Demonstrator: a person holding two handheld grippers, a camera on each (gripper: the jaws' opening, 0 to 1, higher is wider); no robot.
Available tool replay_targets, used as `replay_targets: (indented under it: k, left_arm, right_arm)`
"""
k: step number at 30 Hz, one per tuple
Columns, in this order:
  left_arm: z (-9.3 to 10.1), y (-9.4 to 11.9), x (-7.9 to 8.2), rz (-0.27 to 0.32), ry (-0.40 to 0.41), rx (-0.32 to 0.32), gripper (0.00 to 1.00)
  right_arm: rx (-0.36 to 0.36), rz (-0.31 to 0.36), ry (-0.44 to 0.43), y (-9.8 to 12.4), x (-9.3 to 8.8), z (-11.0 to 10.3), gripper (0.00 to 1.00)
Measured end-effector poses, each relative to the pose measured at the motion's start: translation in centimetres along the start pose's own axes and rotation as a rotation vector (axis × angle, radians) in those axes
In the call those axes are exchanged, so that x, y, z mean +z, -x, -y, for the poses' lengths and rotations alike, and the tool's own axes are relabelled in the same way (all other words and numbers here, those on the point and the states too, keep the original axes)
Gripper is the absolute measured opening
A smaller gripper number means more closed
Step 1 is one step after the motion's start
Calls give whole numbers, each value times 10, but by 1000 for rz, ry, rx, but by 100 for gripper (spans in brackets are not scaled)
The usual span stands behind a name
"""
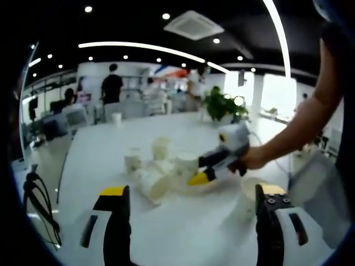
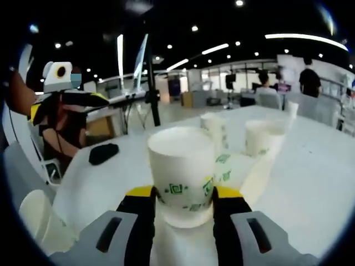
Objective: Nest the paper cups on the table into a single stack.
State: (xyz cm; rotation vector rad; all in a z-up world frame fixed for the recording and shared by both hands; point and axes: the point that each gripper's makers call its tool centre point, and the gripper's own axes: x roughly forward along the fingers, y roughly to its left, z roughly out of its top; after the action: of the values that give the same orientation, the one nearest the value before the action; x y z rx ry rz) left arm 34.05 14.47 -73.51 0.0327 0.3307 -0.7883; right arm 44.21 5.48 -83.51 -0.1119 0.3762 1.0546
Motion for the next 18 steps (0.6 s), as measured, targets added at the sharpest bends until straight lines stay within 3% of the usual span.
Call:
replay_targets:
  k: [18]
  left_arm:
    - [4,-6,8,21,-7,-17,93]
  right_arm:
    - [4,27,36,17,30,-5,38]
